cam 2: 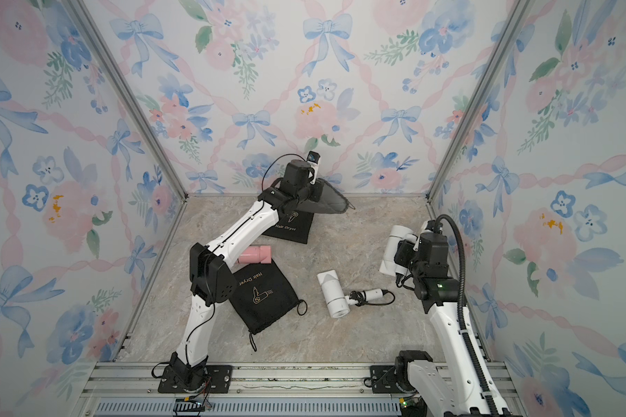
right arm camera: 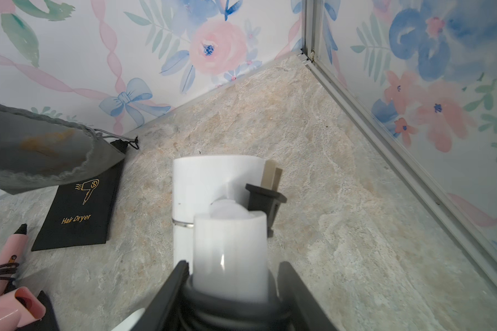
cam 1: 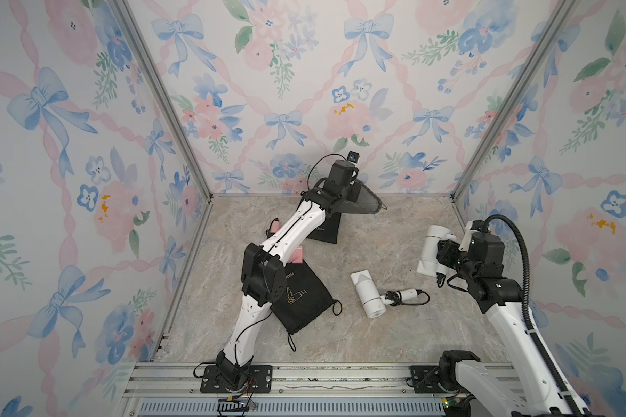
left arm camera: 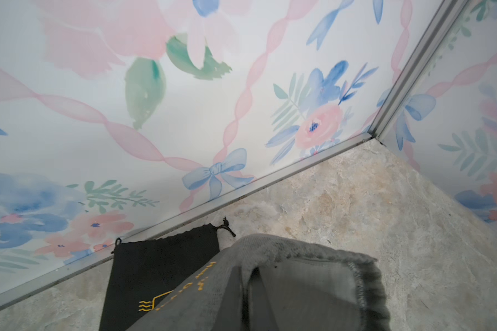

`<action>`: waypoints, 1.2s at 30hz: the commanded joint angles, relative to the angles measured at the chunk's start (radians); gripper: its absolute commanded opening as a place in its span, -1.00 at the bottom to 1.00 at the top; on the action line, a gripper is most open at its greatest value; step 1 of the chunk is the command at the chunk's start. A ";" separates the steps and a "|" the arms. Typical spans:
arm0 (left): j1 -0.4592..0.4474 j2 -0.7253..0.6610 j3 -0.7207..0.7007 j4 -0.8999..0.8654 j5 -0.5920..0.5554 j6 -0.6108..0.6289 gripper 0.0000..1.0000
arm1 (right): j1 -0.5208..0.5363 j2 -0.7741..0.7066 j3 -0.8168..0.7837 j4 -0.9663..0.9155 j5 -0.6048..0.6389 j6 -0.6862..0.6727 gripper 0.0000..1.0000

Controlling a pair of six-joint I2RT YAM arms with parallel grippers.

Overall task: Pack away hair dryers
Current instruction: Place the drawstring bag at the center of the board.

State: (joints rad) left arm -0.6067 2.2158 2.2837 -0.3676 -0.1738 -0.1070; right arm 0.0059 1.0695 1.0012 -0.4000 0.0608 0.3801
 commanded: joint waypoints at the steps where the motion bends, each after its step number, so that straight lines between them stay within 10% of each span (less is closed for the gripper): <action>1: 0.007 -0.106 -0.056 0.010 0.000 0.022 -1.00 | 0.040 0.026 0.024 0.068 -0.006 -0.016 -0.41; 27: 0.010 -0.286 -0.927 0.289 0.076 -0.083 -0.98 | 0.270 0.051 0.037 0.055 -0.239 -0.042 -0.39; 36: 0.001 -0.442 -1.025 0.289 0.127 -0.064 0.30 | 0.270 0.027 0.011 0.030 -0.238 -0.064 -0.37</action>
State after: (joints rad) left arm -0.5964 1.8652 1.2678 -0.1020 -0.0792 -0.1848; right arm 0.2695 1.1015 1.0016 -0.3943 -0.1585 0.3283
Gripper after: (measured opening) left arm 0.636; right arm 0.479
